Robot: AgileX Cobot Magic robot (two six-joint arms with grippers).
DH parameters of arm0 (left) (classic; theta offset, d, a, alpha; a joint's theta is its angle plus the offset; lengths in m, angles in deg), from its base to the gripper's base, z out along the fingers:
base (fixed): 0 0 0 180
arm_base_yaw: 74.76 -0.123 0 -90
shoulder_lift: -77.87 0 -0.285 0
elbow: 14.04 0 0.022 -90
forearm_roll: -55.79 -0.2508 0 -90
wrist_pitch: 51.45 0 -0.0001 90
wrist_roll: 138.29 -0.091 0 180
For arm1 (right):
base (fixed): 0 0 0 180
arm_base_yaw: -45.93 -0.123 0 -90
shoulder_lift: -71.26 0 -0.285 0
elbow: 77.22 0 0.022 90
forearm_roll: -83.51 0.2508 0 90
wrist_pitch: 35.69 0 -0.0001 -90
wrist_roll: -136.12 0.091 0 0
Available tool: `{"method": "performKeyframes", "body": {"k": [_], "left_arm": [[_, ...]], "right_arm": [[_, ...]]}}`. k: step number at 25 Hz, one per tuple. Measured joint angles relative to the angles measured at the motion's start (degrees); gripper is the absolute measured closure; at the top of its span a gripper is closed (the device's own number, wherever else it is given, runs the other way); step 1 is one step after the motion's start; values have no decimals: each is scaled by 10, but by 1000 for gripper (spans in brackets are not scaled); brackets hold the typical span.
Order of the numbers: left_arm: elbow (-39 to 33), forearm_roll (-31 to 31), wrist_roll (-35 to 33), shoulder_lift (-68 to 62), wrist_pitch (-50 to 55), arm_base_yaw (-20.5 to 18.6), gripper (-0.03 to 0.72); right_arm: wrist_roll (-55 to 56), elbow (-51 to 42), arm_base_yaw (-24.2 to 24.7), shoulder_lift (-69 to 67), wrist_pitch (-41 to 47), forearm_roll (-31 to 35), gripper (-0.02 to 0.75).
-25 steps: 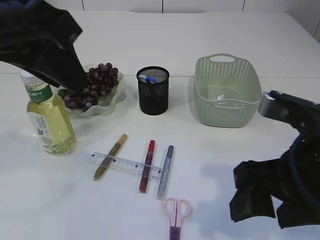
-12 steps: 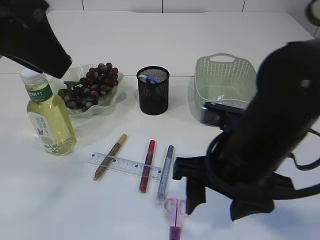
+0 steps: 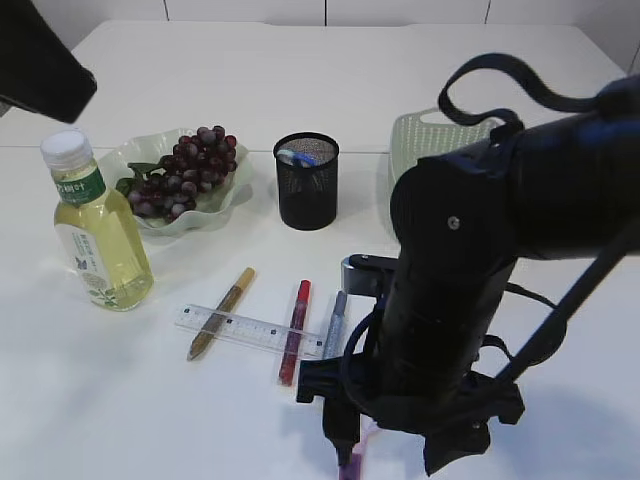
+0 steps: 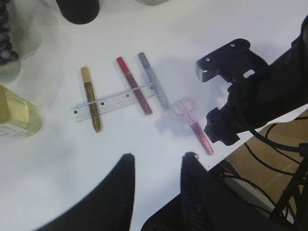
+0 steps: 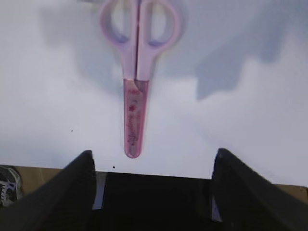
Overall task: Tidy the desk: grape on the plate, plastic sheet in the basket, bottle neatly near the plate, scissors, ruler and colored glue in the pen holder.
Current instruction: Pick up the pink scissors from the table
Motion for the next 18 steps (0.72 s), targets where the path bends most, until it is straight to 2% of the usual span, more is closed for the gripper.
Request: {"method": "performKeyframes", "body": {"k": [13,18], "left_arm": [[0,0,-15,15,3,0,447],[0,0,-19,15,4,0,446]], "right_arm": [[4,46,-9,-76,6,-33,158],[4,71,-15,-104,17,-36,192]]}}
